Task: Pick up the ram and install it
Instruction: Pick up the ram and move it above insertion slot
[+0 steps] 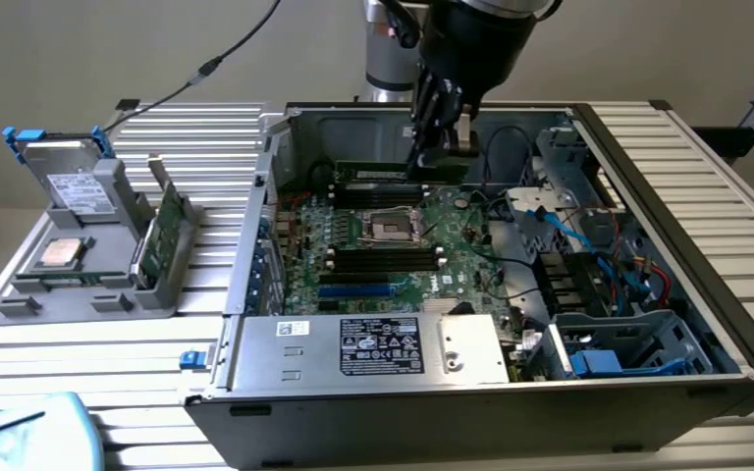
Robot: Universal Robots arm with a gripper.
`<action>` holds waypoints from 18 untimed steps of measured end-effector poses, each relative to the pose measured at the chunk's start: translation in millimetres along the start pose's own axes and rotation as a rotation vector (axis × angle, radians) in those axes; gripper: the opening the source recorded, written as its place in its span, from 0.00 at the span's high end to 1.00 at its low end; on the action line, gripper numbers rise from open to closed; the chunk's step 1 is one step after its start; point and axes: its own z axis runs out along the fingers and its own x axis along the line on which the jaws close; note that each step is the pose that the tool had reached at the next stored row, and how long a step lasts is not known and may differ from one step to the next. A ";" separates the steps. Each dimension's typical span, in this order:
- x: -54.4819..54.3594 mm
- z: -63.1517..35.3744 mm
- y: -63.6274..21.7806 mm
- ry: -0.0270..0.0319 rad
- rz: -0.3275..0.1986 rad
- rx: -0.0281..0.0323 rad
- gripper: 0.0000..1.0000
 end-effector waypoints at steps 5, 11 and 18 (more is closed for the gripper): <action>-7.8 5.0 -1.6 0.0252 0.005 -0.0019 0.86; -14.4 9.8 -3.0 0.0595 0.011 -0.0044 0.86; -20.6 13.0 -1.6 0.0929 0.014 0.0297 0.86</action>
